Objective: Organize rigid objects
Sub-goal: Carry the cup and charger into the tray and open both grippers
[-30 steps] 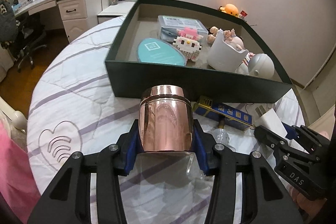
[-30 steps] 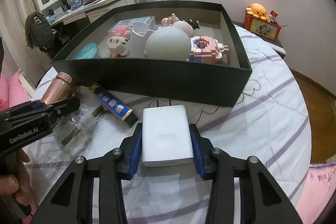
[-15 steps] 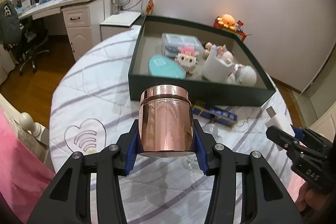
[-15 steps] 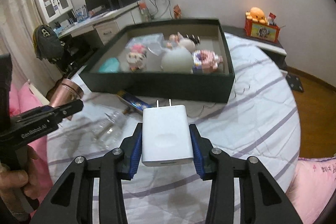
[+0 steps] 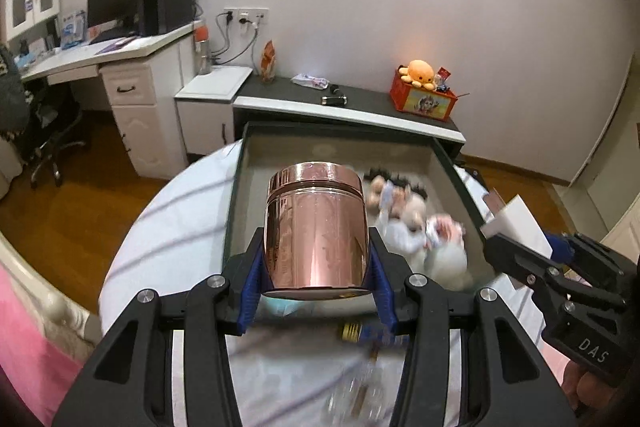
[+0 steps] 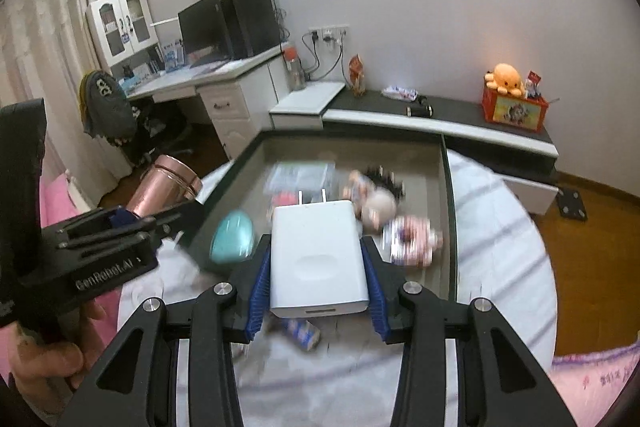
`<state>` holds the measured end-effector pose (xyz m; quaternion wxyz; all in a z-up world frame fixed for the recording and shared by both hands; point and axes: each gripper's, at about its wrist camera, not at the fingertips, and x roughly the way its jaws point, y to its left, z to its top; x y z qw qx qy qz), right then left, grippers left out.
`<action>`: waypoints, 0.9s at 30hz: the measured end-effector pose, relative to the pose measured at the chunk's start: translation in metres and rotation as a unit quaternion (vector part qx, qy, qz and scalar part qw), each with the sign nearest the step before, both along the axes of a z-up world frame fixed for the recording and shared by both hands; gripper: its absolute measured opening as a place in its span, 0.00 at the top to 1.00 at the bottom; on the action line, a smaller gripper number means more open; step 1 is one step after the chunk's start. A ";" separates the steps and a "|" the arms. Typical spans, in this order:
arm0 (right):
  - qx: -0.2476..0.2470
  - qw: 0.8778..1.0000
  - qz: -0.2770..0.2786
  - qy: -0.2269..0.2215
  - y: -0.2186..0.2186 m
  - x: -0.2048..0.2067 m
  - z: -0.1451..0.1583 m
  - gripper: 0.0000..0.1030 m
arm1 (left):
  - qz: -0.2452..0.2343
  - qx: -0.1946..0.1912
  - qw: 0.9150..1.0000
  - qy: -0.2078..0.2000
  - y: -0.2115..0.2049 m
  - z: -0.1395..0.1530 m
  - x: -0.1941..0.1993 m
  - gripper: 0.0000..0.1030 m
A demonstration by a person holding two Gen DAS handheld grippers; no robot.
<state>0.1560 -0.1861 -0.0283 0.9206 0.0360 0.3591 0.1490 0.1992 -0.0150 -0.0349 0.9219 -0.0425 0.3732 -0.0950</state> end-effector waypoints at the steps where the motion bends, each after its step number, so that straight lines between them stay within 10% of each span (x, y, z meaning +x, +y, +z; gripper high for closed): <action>1: -0.002 1.000 -0.003 -0.003 0.000 0.011 0.003 0.58 | -0.003 -0.001 1.000 0.002 -0.002 0.001 0.009 0.54; 14: -0.001 0.999 -0.025 0.027 -0.013 0.141 -0.022 0.58 | -0.008 0.014 1.000 0.019 -0.026 -0.022 0.136 0.54; 27: -0.023 0.997 -0.034 0.072 -0.020 0.191 -0.049 0.58 | -0.003 0.046 0.997 0.054 -0.033 -0.039 0.173 0.54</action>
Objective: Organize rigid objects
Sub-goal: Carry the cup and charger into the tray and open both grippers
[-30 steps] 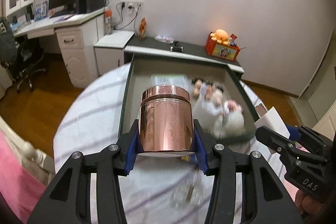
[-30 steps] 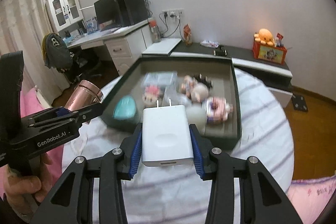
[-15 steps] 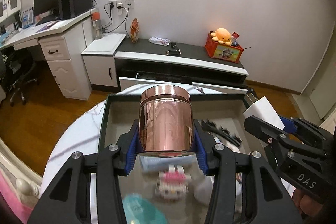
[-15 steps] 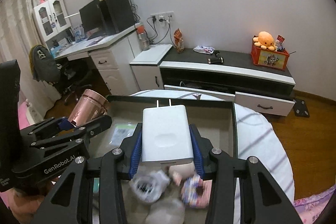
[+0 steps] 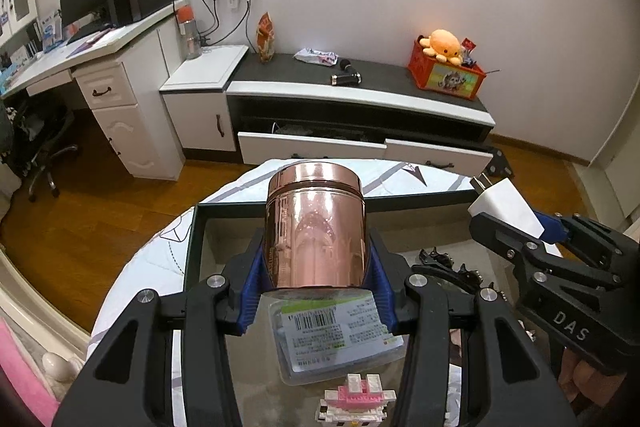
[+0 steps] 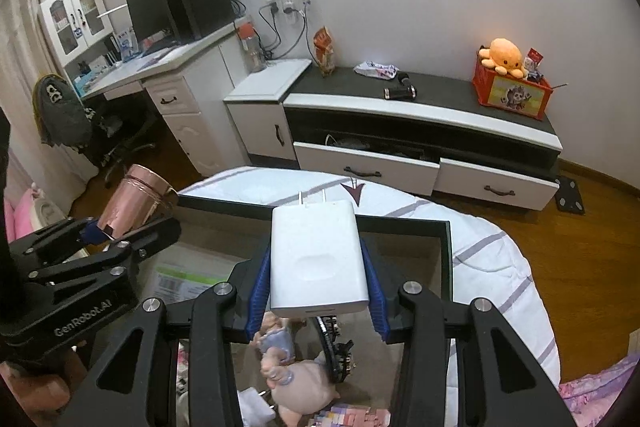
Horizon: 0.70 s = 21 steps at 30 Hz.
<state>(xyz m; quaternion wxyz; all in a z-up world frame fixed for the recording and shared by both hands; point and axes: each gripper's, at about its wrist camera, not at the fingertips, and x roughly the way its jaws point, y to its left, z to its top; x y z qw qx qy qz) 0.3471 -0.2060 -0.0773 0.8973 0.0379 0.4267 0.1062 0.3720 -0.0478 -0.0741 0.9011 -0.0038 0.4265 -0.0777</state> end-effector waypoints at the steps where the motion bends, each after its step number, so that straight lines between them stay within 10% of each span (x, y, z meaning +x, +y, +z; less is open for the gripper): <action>1: -0.002 1.000 -0.001 0.005 0.000 0.002 -0.002 0.58 | -0.001 0.001 1.000 0.004 -0.001 -0.002 0.001 0.54; 7: -0.006 1.000 -0.002 0.030 0.000 0.008 -0.013 0.58 | -0.012 0.022 0.999 0.027 -0.007 -0.013 0.003 0.53; 15: 0.004 1.000 -0.017 0.015 -0.006 0.001 -0.003 0.22 | 0.011 0.032 0.999 -0.004 0.003 0.006 -0.010 0.05; 21: -0.004 1.000 -0.022 0.002 -0.004 -0.010 0.010 0.14 | 0.020 0.038 0.999 -0.011 0.009 0.022 -0.026 0.00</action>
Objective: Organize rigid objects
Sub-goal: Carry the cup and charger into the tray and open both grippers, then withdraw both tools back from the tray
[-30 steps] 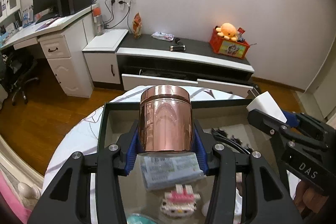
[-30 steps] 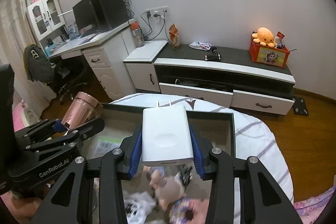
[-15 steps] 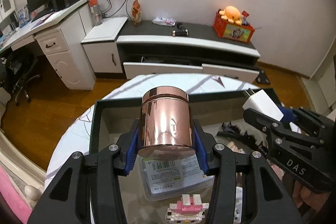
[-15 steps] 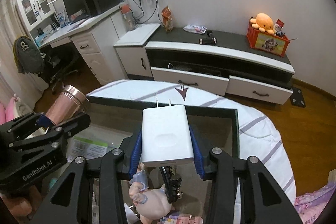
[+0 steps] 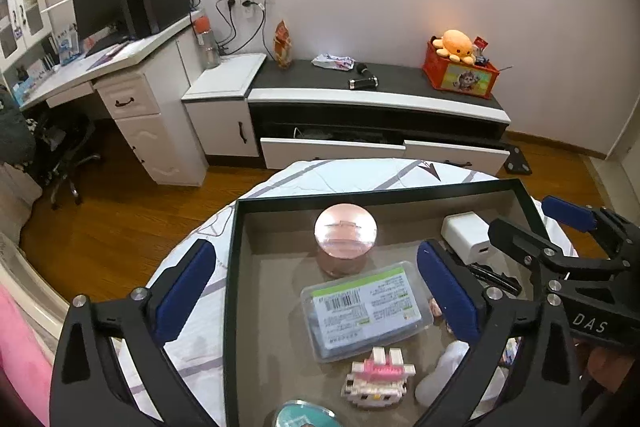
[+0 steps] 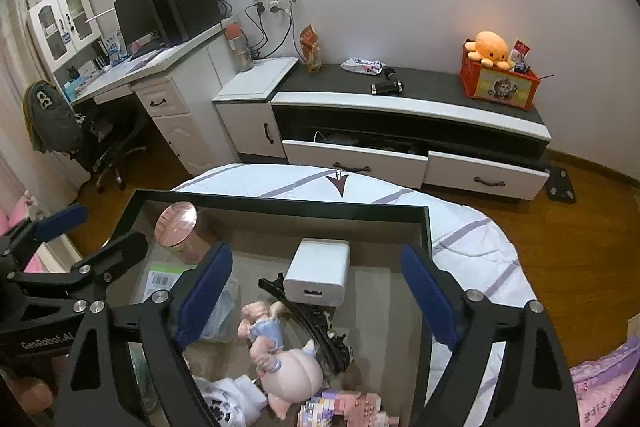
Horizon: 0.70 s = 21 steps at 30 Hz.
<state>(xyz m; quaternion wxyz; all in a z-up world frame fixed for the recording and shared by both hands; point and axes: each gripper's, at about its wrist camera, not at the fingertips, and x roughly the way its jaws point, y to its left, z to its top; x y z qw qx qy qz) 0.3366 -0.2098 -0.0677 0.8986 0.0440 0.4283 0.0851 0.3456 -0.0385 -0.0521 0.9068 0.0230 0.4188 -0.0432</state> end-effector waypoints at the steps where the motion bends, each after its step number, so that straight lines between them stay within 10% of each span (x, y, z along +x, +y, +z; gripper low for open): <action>1: -0.001 1.000 -0.001 -0.001 0.001 -0.003 0.002 0.14 | 0.001 0.000 1.000 -0.001 0.001 0.002 -0.002 0.00; 5: -0.013 1.000 -0.018 -0.009 0.001 -0.015 0.012 0.00 | 0.009 -0.010 1.000 -0.011 0.009 0.017 -0.021 0.00; 21: 0.024 0.997 -0.030 -0.068 0.006 -0.130 0.063 0.00 | 0.020 -0.036 0.997 -0.069 0.033 0.058 -0.156 0.00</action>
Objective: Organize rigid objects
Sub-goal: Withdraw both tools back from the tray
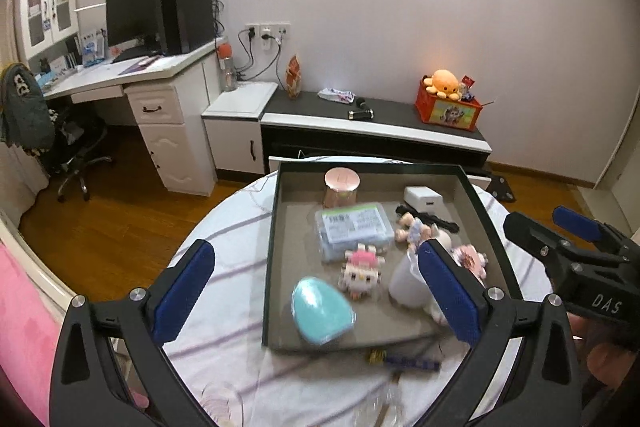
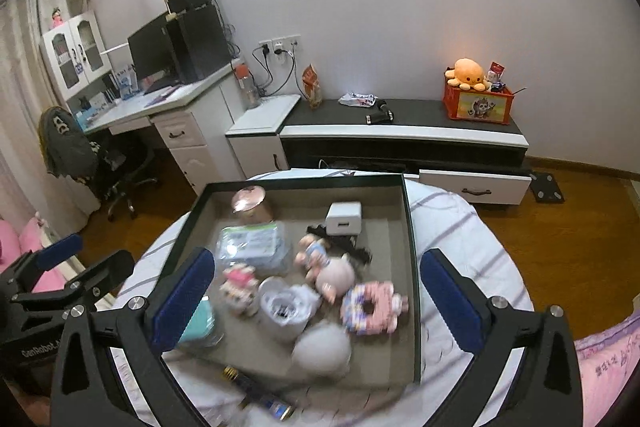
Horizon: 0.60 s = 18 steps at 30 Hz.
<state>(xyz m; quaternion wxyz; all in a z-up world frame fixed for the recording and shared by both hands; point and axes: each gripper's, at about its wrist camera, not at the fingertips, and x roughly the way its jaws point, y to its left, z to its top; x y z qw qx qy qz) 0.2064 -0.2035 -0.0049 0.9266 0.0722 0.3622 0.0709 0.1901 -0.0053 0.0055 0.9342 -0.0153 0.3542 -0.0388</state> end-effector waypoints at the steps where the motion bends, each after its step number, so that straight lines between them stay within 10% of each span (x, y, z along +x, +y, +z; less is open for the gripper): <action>1: 0.001 1.000 0.000 -0.005 0.000 -0.009 0.003 0.00 | 0.002 -0.002 1.000 -0.003 0.002 0.002 -0.008 0.00; 18: 0.021 0.998 0.000 -0.060 0.003 -0.135 0.029 0.00 | 0.028 -0.026 0.999 -0.031 0.019 0.013 -0.117 0.00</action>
